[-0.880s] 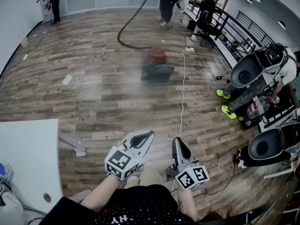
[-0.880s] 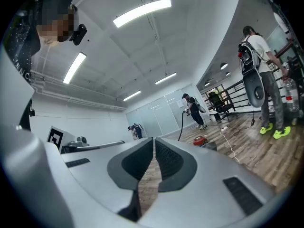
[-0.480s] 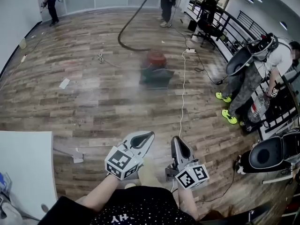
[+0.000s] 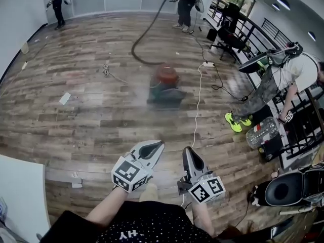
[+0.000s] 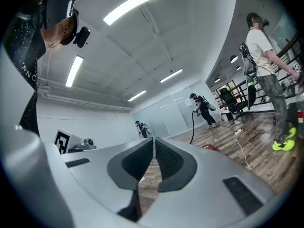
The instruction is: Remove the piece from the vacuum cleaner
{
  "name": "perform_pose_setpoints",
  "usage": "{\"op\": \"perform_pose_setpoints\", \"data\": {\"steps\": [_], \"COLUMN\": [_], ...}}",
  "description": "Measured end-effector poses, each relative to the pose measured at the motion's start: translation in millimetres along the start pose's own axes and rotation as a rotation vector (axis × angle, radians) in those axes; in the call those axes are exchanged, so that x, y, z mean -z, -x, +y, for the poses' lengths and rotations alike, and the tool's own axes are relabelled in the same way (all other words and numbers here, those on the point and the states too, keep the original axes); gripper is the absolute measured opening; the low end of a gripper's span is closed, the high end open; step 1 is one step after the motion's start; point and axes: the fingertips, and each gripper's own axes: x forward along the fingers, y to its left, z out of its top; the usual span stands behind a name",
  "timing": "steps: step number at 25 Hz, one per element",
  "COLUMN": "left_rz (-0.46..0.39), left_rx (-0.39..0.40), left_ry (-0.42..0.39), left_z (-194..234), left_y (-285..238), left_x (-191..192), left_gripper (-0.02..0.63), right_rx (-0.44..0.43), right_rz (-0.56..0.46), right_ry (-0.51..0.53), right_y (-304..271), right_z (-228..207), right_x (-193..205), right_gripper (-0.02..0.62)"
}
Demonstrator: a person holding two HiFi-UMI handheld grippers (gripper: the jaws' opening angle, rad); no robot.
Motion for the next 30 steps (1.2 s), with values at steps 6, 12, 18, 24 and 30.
{"op": "perform_pose_setpoints", "data": {"steps": [6, 12, 18, 24, 30], "left_rz": [-0.015, 0.002, 0.004, 0.003, 0.017], "left_rx": [-0.006, -0.050, -0.041, -0.018, -0.011], "left_ry": [-0.011, -0.003, 0.000, 0.014, 0.023], "left_z": [23, 45, 65, 93, 138], "left_y": [-53, -79, -113, -158, -208], "left_x": [-4, -1, -5, -9, -17], "left_gripper": [0.008, 0.008, 0.008, 0.008, 0.008], "right_rx": [-0.038, -0.066, -0.041, -0.012, -0.011], "right_rz": [0.008, 0.024, 0.026, 0.009, 0.021], "right_ry": [-0.024, -0.048, -0.055, -0.067, -0.083], "right_y": [-31, -54, -74, -102, -154], "right_z": [-48, -74, -105, -148, -189], "right_x": [-9, -8, -15, -28, -40], "right_gripper": [0.011, 0.011, 0.011, 0.011, 0.011]}}
